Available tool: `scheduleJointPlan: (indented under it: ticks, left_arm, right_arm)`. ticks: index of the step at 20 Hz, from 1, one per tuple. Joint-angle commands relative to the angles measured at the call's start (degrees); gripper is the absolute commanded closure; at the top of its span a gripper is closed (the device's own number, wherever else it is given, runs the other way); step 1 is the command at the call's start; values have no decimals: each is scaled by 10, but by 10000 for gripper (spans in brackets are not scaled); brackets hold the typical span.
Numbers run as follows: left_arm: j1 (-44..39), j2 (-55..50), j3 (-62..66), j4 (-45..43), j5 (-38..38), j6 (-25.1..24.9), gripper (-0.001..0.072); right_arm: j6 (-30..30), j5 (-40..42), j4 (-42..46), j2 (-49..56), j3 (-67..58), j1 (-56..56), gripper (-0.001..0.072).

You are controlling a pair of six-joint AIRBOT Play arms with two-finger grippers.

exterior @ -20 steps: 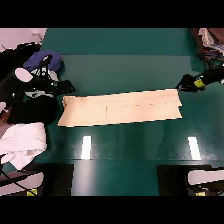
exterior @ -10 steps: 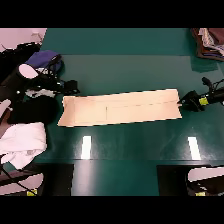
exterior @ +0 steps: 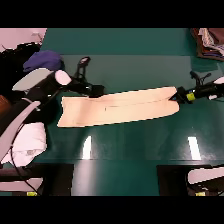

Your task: Fold the shirts.

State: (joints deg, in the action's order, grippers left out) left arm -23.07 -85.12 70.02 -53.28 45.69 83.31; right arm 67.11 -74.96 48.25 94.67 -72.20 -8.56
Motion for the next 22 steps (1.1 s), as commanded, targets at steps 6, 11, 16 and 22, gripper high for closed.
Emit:
scheduleJointPlan:
  ticks: [6,11,16,22]
  left_arm:
    - [-95,-152,116,24,-16,7,683]
    - [-102,-172,127,28,-11,7,682]
    - [-100,-172,127,-14,23,7,682]
    - [0,-76,127,-61,70,7,683]
  right_arm:
    - [54,-31,-8,-149,-146,122,699]
    - [90,-31,-7,-161,-233,202,699]
    - [101,-24,-10,-162,-253,252,698]
    - [100,48,-40,-159,-252,334,698]
